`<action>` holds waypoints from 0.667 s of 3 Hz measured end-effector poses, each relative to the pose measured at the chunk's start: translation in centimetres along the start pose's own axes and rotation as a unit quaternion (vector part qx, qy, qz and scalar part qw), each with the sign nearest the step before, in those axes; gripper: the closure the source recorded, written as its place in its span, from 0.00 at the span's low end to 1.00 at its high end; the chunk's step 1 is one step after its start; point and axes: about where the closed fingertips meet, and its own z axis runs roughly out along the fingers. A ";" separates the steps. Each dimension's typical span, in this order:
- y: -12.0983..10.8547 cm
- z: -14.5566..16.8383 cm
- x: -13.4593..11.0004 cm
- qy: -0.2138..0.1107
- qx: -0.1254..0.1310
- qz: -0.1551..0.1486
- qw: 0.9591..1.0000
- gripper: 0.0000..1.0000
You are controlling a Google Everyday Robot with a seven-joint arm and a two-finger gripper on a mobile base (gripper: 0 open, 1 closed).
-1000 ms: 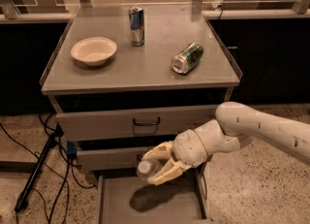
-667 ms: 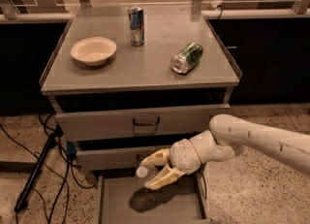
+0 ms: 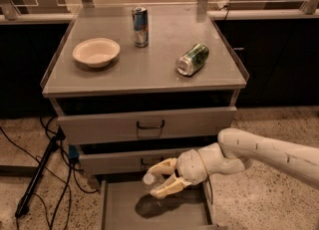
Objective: Place water bottle into bottom drawer
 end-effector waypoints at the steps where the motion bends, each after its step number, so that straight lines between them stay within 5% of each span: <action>1: -0.5 0.9 3.7 -0.028 0.020 0.020 0.999 1.00; 2: -0.4 1.0 3.9 -0.030 0.019 0.022 0.999 1.00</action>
Offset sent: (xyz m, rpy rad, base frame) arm 0.0011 -0.0038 -0.0647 0.0711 0.0731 -0.0881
